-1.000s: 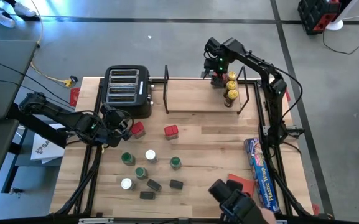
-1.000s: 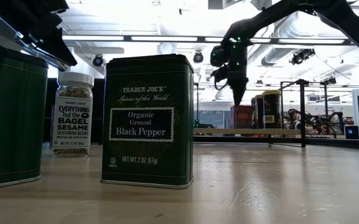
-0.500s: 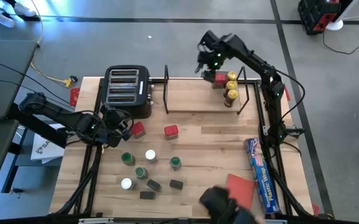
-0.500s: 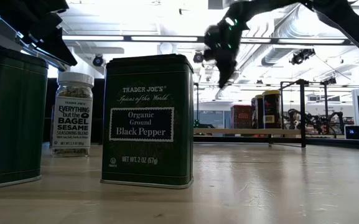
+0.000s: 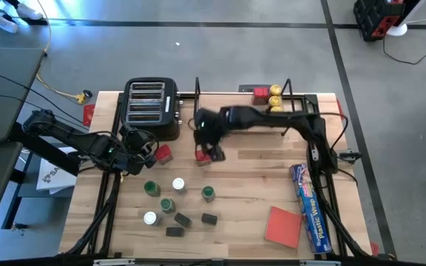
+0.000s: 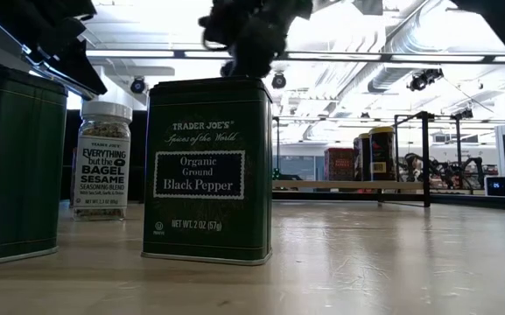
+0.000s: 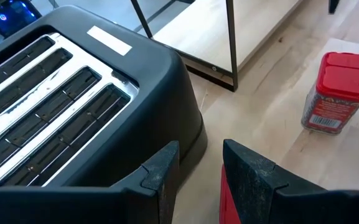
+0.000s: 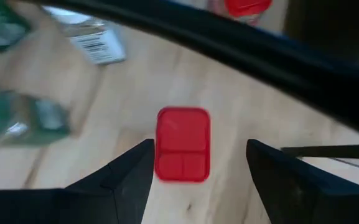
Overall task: Shelf spices
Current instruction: Put the right red seasoning can on the shelf aligned with the other red seasoning can
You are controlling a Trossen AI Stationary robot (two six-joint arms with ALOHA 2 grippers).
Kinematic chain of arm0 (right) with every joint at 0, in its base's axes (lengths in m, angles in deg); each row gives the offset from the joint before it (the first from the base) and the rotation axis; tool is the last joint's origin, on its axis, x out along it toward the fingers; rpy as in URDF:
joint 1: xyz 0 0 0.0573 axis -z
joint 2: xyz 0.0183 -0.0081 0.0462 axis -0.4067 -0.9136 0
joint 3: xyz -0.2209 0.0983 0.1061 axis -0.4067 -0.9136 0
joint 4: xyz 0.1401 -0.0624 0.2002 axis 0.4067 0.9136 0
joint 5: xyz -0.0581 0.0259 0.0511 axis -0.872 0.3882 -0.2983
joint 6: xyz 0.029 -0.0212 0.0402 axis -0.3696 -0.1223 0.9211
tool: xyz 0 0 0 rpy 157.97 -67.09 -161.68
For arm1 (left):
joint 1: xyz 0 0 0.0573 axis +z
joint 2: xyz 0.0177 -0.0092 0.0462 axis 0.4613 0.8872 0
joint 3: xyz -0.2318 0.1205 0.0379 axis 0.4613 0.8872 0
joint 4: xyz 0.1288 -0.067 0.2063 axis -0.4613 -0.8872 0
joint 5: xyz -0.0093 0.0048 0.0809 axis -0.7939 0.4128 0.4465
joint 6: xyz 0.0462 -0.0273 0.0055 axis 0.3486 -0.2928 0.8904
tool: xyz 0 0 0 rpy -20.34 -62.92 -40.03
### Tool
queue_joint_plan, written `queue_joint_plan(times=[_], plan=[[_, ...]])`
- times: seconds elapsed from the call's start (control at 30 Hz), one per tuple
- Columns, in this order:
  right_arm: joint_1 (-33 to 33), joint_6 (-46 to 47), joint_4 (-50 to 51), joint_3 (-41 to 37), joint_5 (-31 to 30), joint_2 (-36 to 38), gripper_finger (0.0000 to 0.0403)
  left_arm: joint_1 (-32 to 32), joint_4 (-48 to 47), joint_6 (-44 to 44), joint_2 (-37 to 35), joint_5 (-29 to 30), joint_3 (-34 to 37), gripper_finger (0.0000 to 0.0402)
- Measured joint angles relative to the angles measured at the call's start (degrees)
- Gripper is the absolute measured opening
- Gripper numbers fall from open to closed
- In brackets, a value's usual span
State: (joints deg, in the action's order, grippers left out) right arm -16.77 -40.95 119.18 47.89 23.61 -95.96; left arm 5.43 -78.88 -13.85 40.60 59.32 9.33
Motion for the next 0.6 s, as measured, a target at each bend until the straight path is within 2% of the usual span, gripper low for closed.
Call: queue_joint_plan(times=[0.07,0.17,0.37,0.6], plan=[[-2.36,2.53,-3.59,-1.56,-5.68,0.0,0.0249,0.0,0.0,0.0,-0.01,0.02,0.0,0.0119],[-4.22,5.42,-6.48,-3.77,-7.58,0.04,0.0249,0.0,0.0,0.02,0.01,0.51,0.0,0.0119],[-3.36,7.5,-7.82,-5.67,-4.44,0.03,0.0259,0.0,0.02,0.0,-0.01,0.9,0.0,0.0119],[-2.2,7.0,-7.12,-5.67,1.1,-1.73,0.0312,0.0,0.05,0.0,0.0,1.23,0.0,0.0119]])
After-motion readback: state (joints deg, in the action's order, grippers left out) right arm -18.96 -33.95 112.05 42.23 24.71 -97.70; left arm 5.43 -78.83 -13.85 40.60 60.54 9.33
